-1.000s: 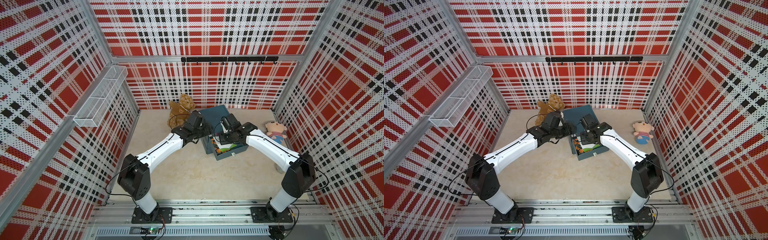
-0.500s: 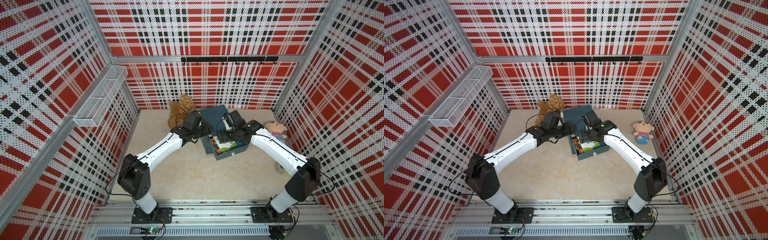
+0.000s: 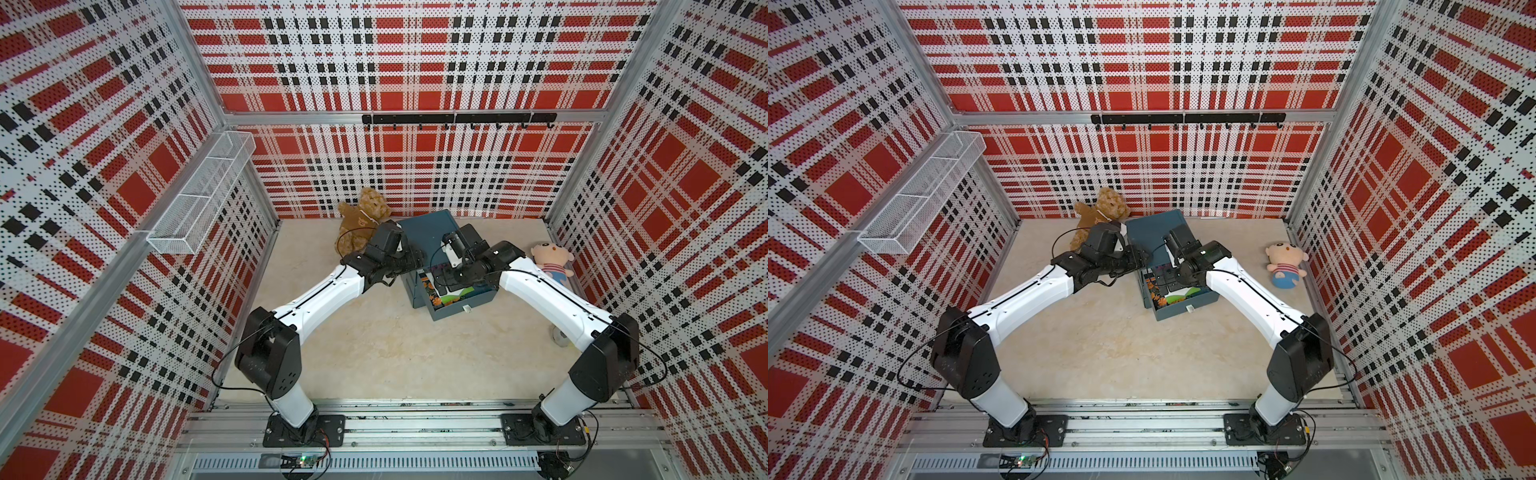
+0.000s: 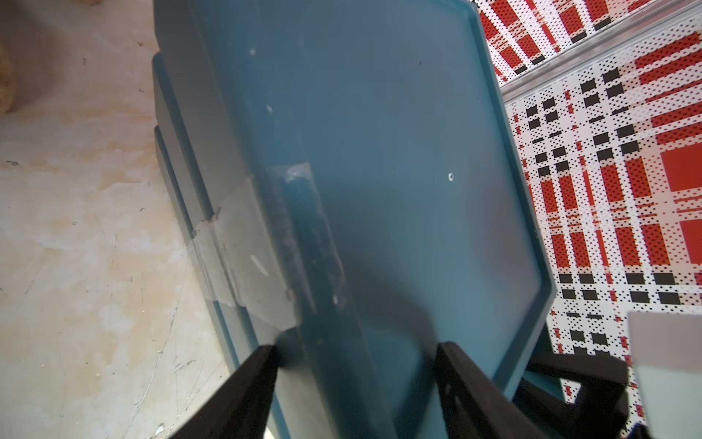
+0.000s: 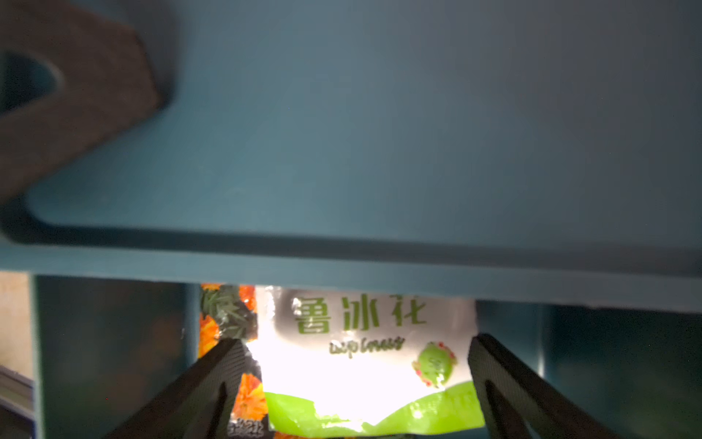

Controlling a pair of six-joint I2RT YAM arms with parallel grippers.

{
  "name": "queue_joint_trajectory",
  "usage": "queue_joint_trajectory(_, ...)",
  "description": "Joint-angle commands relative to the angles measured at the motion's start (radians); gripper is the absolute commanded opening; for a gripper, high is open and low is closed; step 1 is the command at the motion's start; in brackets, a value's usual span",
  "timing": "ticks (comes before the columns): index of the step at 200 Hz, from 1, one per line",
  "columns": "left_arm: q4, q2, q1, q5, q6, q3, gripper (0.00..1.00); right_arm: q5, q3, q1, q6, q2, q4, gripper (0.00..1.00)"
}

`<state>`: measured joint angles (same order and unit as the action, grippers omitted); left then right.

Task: Take the seed bags out of the drawer
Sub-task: Pick up the seed packet from the drawer.

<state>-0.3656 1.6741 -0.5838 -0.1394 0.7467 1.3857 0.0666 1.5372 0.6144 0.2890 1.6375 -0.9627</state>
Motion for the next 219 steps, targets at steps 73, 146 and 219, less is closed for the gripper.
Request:
queue_joint_trajectory(73,-0.108,0.068,0.006,0.017,-0.024,-0.047,0.71,0.134,-0.018,0.028,0.041,0.048,0.005,1.0)
queue_joint_trajectory(146,-0.109,0.073,0.005,0.014,-0.024,-0.039,0.71,0.253,-0.034,0.03,0.075,0.029,0.02,0.62)
queue_joint_trajectory(219,-0.11,0.078,0.005,0.015,-0.024,-0.037,0.71,0.344,-0.003,0.03,0.101,-0.004,0.006,0.03)
